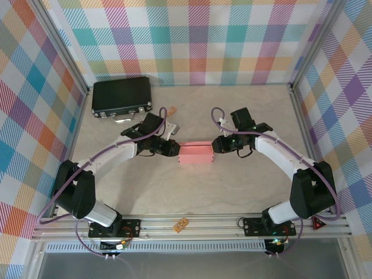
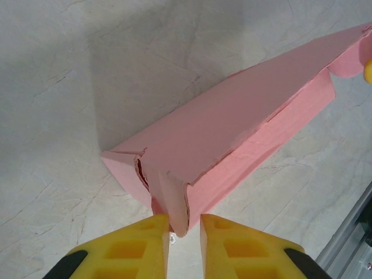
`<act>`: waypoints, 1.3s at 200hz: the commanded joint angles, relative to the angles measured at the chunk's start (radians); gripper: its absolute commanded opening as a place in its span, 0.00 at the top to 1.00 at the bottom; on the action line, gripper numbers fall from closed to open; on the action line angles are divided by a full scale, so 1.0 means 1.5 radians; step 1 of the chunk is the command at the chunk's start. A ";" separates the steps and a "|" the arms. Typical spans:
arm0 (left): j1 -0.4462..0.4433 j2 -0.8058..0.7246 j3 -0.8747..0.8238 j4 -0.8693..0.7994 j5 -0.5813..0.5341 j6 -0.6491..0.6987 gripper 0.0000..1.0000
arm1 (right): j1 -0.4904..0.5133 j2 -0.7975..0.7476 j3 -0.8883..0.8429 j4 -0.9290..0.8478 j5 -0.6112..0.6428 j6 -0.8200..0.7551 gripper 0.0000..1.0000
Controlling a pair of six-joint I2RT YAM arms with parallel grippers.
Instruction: Fold the paper box
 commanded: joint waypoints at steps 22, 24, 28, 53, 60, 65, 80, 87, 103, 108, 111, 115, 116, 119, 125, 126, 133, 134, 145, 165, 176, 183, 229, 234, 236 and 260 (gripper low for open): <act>0.005 0.010 -0.002 0.007 0.025 -0.009 0.79 | -0.002 0.010 0.011 0.007 -0.027 0.011 0.78; 0.005 0.010 -0.001 0.007 0.026 -0.009 0.79 | -0.002 0.010 0.011 0.007 -0.027 0.011 0.78; 0.005 0.011 -0.001 0.007 0.026 -0.009 0.79 | -0.002 0.011 0.012 0.007 -0.028 0.011 0.78; 0.005 0.013 0.001 0.008 0.028 -0.009 0.79 | -0.002 0.016 0.016 0.005 -0.033 0.013 0.78; 0.005 0.012 0.002 0.007 0.028 -0.009 0.79 | -0.002 0.018 0.017 0.005 -0.035 0.014 0.78; 0.005 0.012 0.002 0.007 0.028 -0.009 0.79 | -0.002 0.019 0.018 0.005 -0.037 0.013 0.78; 0.005 0.013 0.001 0.005 0.026 -0.007 0.79 | -0.002 0.022 0.019 0.004 -0.037 0.014 0.78; 0.005 0.014 0.001 0.006 0.027 -0.008 0.79 | -0.002 0.024 0.018 0.004 -0.037 0.014 0.78; 0.005 0.014 0.000 0.004 0.028 -0.008 0.79 | -0.002 0.027 0.016 0.004 -0.034 0.013 0.78; 0.005 0.015 0.000 0.005 0.028 -0.008 0.79 | -0.002 0.028 0.015 0.003 -0.032 0.013 0.78; 0.005 0.015 0.000 0.004 0.029 -0.007 0.79 | -0.002 0.028 0.015 0.003 -0.031 0.014 0.78; 0.005 0.015 0.000 0.004 0.028 -0.007 0.79 | -0.002 0.028 0.014 0.003 -0.031 0.014 0.78; 0.005 0.015 0.000 0.004 0.029 -0.007 0.79 | -0.002 0.029 0.014 0.003 -0.030 0.014 0.78; 0.005 0.016 0.000 0.005 0.028 -0.007 0.79 | -0.002 0.029 0.014 0.003 -0.030 0.014 0.78; 0.005 0.017 0.000 0.003 0.026 -0.007 0.79 | -0.002 0.030 0.013 0.002 -0.029 0.013 0.78; 0.005 0.017 0.000 0.002 0.026 -0.007 0.79 | -0.002 0.030 0.013 0.003 -0.029 0.013 0.78; 0.005 0.017 0.001 0.000 0.024 -0.005 0.79 | -0.003 0.031 0.012 0.001 -0.028 0.013 0.78; 0.005 0.017 0.001 -0.001 0.024 -0.006 0.79 | -0.003 0.031 0.012 0.002 -0.028 0.013 0.78; 0.005 0.018 0.001 -0.001 0.022 -0.005 0.80 | -0.002 0.031 0.011 -0.001 -0.025 0.012 0.79; 0.005 0.021 -0.001 -0.004 0.021 -0.005 0.81 | -0.002 0.032 0.008 -0.004 -0.020 0.011 0.81; 0.005 0.021 -0.002 -0.005 0.022 -0.004 0.81 | -0.002 0.031 0.007 -0.004 -0.019 0.010 0.82; 0.005 0.021 -0.003 -0.005 0.021 -0.004 0.81 | -0.002 0.031 0.005 -0.004 -0.019 0.010 0.82; 0.005 0.021 -0.008 -0.010 0.021 -0.003 0.82 | -0.002 0.037 -0.001 -0.006 -0.018 0.010 0.84; 0.005 0.022 -0.008 -0.010 0.021 -0.003 0.82 | -0.002 0.038 -0.001 -0.006 -0.018 0.010 0.84; 0.005 0.021 -0.009 -0.010 0.020 -0.003 0.82 | -0.003 0.038 -0.001 -0.006 -0.019 0.010 0.84; 0.005 0.022 -0.010 -0.012 0.020 -0.002 0.82 | -0.002 0.039 -0.001 -0.007 -0.019 0.010 0.85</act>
